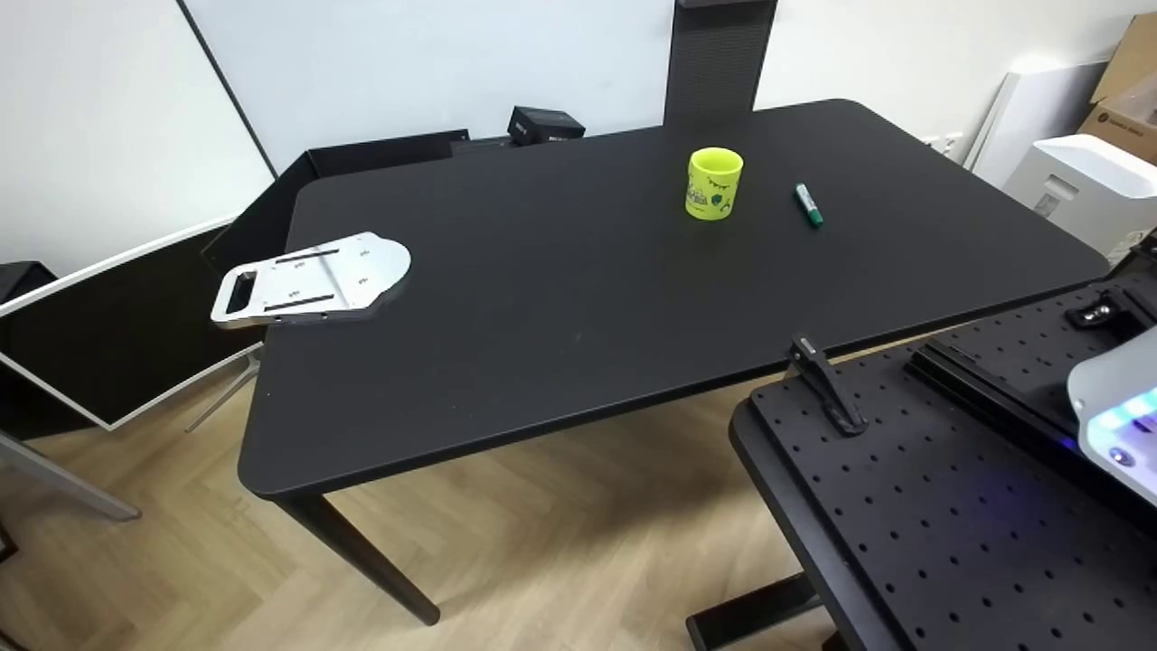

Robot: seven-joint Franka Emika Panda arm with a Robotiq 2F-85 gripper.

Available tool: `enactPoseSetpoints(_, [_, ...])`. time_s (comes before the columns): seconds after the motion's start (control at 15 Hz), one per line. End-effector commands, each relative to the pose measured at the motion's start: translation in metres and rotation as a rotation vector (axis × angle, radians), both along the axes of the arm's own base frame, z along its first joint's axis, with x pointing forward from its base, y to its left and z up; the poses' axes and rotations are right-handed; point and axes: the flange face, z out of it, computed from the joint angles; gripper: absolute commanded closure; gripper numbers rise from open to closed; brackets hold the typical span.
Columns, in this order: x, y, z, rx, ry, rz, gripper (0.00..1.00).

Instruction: Put the marker in the mug and then put it back on the table

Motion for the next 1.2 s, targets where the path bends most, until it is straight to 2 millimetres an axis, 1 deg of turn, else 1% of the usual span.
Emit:
enactPoseSetpoints(0.0, [0.043,-0.011,-0.014,0.026,-0.004,-0.031,0.0])
enactPoseSetpoints(0.33, [0.09,-0.015,-0.044,0.041,0.022,0.036,0.0])
enactPoseSetpoints(0.6, [0.118,-0.011,-0.074,0.056,0.055,0.075,0.0])
enactPoseSetpoints(0.8, [0.132,-0.008,-0.098,0.064,0.073,0.074,0.0])
enactPoseSetpoints(1.13, [0.145,-0.005,-0.137,0.095,0.08,0.048,0.0])
